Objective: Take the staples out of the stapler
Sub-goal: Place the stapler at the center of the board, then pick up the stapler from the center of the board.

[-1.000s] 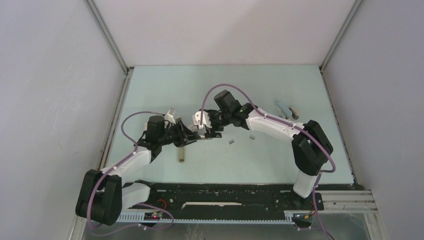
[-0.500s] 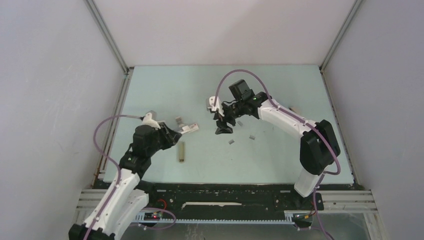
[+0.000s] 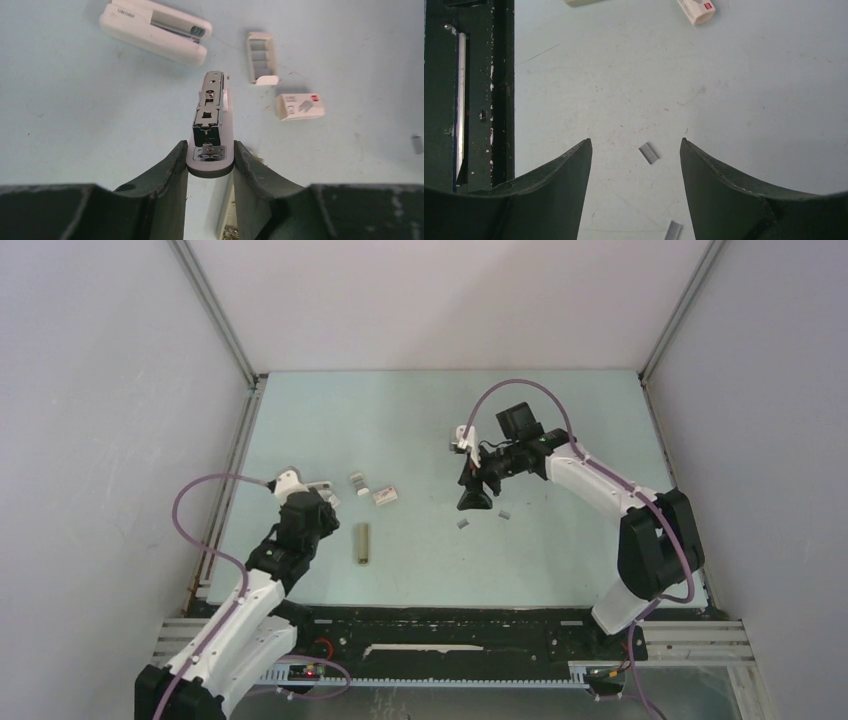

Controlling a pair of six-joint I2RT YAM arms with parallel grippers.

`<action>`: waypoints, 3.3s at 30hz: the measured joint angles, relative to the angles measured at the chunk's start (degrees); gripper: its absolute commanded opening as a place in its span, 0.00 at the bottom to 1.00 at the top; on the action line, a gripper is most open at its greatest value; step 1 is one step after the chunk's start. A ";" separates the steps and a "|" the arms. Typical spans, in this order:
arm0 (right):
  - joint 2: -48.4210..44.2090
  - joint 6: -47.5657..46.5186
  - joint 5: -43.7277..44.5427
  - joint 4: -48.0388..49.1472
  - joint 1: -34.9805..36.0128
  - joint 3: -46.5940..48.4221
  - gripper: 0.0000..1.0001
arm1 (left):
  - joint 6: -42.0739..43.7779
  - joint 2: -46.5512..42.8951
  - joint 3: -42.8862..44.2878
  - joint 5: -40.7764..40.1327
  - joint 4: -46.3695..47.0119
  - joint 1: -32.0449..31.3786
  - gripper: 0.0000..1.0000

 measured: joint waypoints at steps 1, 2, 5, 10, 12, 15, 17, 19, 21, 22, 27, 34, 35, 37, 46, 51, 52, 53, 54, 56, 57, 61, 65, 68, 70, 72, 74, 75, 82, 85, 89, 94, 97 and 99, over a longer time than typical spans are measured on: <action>-0.52 0.48 -0.15 0.22 -0.68 -0.42 0.73 | 0.00 0.72 -0.52 -1.18 0.44 -0.81 0.00; -0.92 0.96 -0.28 0.57 -1.20 -0.81 0.73 | -0.02 1.44 -1.16 -2.45 0.92 -1.57 0.00; -1.84 2.27 -0.55 1.77 -2.05 -2.12 0.73 | -0.07 4.28 -2.34 -5.88 2.19 -3.50 0.00; -2.60 3.58 -1.03 2.62 -2.14 -4.07 0.73 | -0.07 9.70 -3.26 -11.06 5.53 -7.50 0.00; -2.80 3.85 -1.20 2.64 -2.45 -4.68 0.73 | -0.09 12.04 -3.26 -12.94 7.50 -9.16 0.01; -3.02 4.20 -1.44 2.91 -3.08 -5.27 0.74 | -0.48 15.87 -3.13 -15.65 8.63 -11.98 0.02; -3.02 4.44 -1.53 3.17 -3.54 -5.42 0.74 | -1.57 18.75 -2.34 -16.98 7.45 -13.79 0.04; -3.04 4.59 -1.60 3.32 -3.98 -5.55 0.74 | -3.41 21.51 -1.46 -17.33 6.38 -14.84 0.06; -3.10 4.66 -1.64 3.45 -4.39 -5.57 0.74 | -5.57 23.87 -1.20 -17.18 5.97 -15.45 0.07; -3.19 4.72 -1.66 3.45 -4.68 -5.60 0.74 | -6.62 25.11 -1.20 -16.96 5.70 -15.82 0.08; -3.93 4.85 -1.95 3.52 -6.10 -5.66 0.74 | -10.10 28.83 -0.28 -16.90 3.74 -17.42 0.48; -3.98 5.03 -2.01 3.91 -6.97 -5.66 0.74 | -13.42 30.91 3.23 -16.17 -1.99 -17.53 0.71; -3.98 5.05 -2.03 3.91 -6.97 -5.66 0.74 | -13.66 30.62 3.32 -16.13 -2.80 -17.53 0.71; -4.00 5.05 -2.03 3.91 -6.97 -5.66 0.74 | -14.36 29.11 3.32 -15.82 -5.16 -17.53 0.71; -4.00 5.25 -3.30 3.87 -7.15 -5.66 0.75 | -11.08 12.09 4.09 -12.11 -10.69 -17.51 1.00; -4.00 5.84 -6.99 3.39 -7.21 -5.66 0.75 | -2.69 3.93 4.07 2.45 -4.15 -13.88 1.00; -4.00 5.88 -8.09 3.04 -7.21 -5.68 0.75 | -1.84 3.58 4.07 5.03 -3.19 -12.17 1.00; -4.00 5.90 -9.09 2.67 -7.17 -5.68 0.75 | -0.68 3.43 4.07 8.59 -2.14 -9.81 1.00; -4.00 5.88 -9.77 2.36 -7.15 -5.68 0.75 | 0.55 3.67 4.07 11.93 -1.38 -7.63 1.00; -4.00 5.86 -11.17 1.66 -6.86 -5.68 0.75 | 2.67 4.96 4.07 16.59 -0.48 -5.33 1.00; -4.00 5.84 -11.61 1.38 -6.78 -5.68 0.75 | 3.69 6.10 4.09 18.86 -0.17 -4.87 1.00; -4.00 5.73 -12.96 0.42 -6.38 -5.68 0.75 | 6.75 13.11 4.44 25.51 -0.76 -4.83 0.98; -4.00 5.38 -13.60 -0.31 -6.21 -5.68 0.75 | 8.26 19.41 5.46 27.15 -2.19 -5.62 0.97; -4.00 4.87 -13.79 -0.98 -6.16 -5.81 0.75 | 9.22 22.51 7.72 26.03 -4.22 -7.45 0.96; -4.00 4.63 -13.84 -1.46 -6.16 -5.86 0.75 | 9.75 24.68 10.08 24.30 -5.42 -8.48 0.94; -4.00 4.39 -13.90 -1.77 -6.16 -5.86 0.75 | 10.21 26.32 11.91 22.67 -6.21 -8.94 0.93; -4.00 4.28 -13.97 -1.99 -6.16 -5.86 0.75 | 10.64 27.80 13.31 21.22 -6.84 -9.18 0.92; -4.00 4.20 -14.01 -2.12 -6.16 -5.86 0.75 | 10.78 28.41 13.75 20.61 -7.17 -9.18 0.91; -4.00 3.34 -14.10 -2.47 -6.16 -5.86 0.75 | 11.23 30.47 14.88 19.10 -9.66 -9.27 0.88; -4.00 3.21 -14.27 -2.64 -6.16 -5.86 0.75 | 11.30 31.78 15.91 18.73 -10.62 -9.35 0.85; -4.00 2.93 -14.47 -2.75 -6.16 -5.86 0.75 | 11.63 33.48 16.85 18.12 -11.61 -9.86 0.84; -3.98 2.82 -14.53 -2.75 -6.16 -5.86 0.75 | 12.20 34.82 17.16 17.66 -12.63 -10.64 0.81; -3.98 2.80 -14.80 -2.75 -6.16 -5.86 0.75 | 12.66 35.43 17.18 17.73 -13.03 -10.93 0.81; -3.98 2.80 -14.86 -2.75 -6.16 -5.86 0.75 | 12.85 35.80 17.33 17.77 -13.44 -10.97 0.81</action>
